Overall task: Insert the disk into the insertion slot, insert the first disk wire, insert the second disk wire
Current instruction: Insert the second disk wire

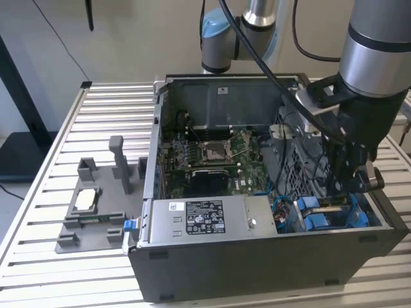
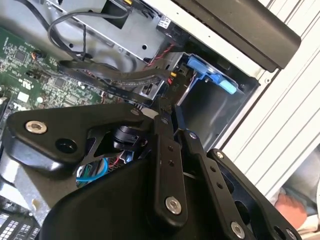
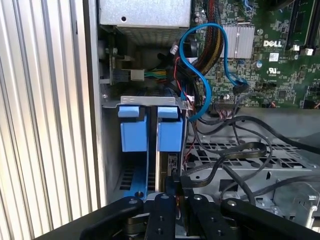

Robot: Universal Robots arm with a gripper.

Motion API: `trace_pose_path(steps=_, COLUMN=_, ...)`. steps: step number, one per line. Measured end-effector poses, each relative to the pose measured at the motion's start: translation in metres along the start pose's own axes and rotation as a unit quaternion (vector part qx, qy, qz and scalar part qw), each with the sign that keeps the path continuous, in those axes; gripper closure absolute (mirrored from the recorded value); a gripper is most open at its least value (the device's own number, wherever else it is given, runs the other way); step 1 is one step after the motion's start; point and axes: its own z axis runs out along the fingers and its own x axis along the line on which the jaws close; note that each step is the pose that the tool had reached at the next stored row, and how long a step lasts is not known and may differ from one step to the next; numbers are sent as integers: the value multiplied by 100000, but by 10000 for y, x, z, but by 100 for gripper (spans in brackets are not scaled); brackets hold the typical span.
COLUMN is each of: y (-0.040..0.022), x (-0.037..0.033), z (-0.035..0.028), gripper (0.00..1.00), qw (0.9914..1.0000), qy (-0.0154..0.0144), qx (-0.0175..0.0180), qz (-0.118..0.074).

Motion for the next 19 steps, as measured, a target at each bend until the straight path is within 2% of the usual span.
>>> trace_pose_path(steps=12, y=1, x=2, z=55, gripper=84, qw=99999, qy=86, qx=16, qz=538)
trace_pose_path(steps=19, y=1, x=2, z=71, gripper=84, qw=99997, qy=-383, qx=23, qz=707)
